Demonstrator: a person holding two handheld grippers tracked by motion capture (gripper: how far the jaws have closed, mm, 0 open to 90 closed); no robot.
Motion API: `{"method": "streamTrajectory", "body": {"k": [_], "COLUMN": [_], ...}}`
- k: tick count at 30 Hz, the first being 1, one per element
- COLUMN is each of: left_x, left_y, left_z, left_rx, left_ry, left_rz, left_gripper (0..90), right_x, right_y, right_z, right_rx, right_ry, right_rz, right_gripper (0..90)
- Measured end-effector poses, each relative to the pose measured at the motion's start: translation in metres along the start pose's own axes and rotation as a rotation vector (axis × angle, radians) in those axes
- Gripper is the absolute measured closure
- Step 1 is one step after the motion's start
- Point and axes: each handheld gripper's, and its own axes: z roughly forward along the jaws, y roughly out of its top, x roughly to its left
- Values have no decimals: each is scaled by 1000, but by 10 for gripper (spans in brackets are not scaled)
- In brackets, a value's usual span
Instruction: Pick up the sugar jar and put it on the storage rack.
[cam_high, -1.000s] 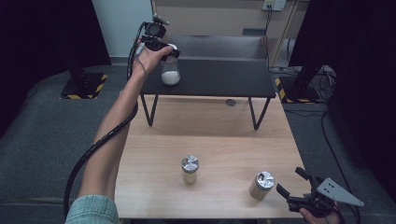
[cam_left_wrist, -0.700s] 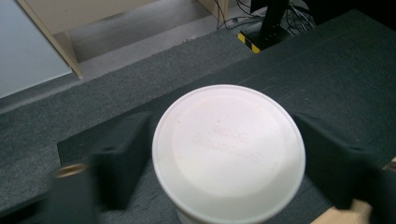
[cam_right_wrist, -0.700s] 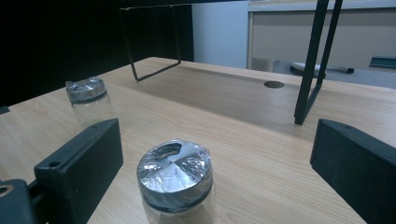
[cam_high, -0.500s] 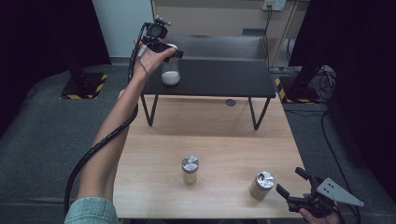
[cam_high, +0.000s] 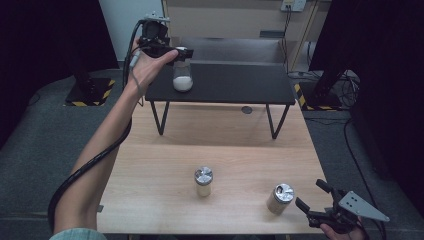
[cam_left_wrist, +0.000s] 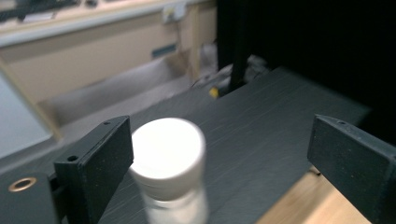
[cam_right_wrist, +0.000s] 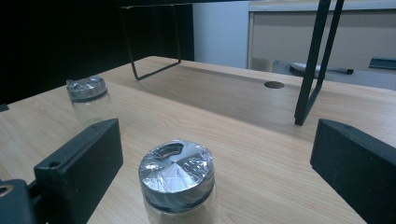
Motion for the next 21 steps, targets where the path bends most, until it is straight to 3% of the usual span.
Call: {"method": "streamTrajectory", "body": {"k": [2, 8, 10, 12, 14, 21], "left_x": [-7, -18, -23, -24, -29, -34], "left_y": [-3, -18, -23, -27, -30, -46], "left_z": [-12, -40, -48, -55, -62, -87], "left_rx": [-13, -62, -74, -86, -93, -143], "left_ry": [-7, -90, -100, -129, -132, -175], "left_rz": [32, 65, 82, 80, 99, 112], "left_gripper": [59, 67, 67, 68, 66, 58], "right_x": [0, 2, 2, 2, 2, 3], "right_y": [0, 1, 1, 1, 1, 2], "right_z": [0, 1, 1, 0, 0, 1], "right_rx": [2, 5, 6, 4, 5, 7], "right_ry": [-1, -4, -6, -7, -7, -8], "right_rz": [0, -6, -7, -8, -8, -8], "right_gripper": [32, 32, 32, 32, 32, 32]}}
